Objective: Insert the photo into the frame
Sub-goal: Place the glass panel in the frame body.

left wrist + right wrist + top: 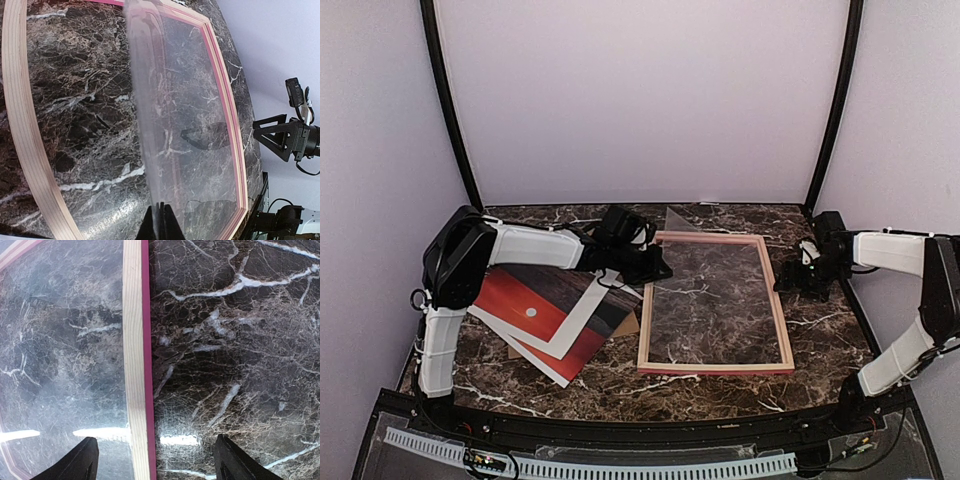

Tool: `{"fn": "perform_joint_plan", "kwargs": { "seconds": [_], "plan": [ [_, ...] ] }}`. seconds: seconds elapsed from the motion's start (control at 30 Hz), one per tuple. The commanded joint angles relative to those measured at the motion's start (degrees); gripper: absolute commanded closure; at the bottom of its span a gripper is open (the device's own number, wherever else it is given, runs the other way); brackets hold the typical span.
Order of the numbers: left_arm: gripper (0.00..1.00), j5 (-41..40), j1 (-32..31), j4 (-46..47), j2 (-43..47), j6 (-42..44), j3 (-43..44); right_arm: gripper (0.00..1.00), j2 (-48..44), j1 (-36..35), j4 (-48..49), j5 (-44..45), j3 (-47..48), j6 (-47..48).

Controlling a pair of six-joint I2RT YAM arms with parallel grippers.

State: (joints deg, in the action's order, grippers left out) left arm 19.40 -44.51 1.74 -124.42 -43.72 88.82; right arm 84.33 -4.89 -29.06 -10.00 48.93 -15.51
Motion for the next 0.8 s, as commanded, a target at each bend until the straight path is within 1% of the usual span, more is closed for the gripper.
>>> {"fn": "perform_joint_plan", "kwargs": {
  "seconds": [0.0, 0.77],
  "plan": [
    [1.0, -0.2, 0.2, 0.1, 4.3, 0.4, -0.4, 0.19, 0.3, -0.4, 0.9, 0.7, -0.4, 0.1],
    [0.98, 1.0, -0.8, 2.7, 3.0, -1.6, -1.6, 0.19, 0.3, -0.5, 0.8, 0.5, -0.1, 0.2]
  ]
}}
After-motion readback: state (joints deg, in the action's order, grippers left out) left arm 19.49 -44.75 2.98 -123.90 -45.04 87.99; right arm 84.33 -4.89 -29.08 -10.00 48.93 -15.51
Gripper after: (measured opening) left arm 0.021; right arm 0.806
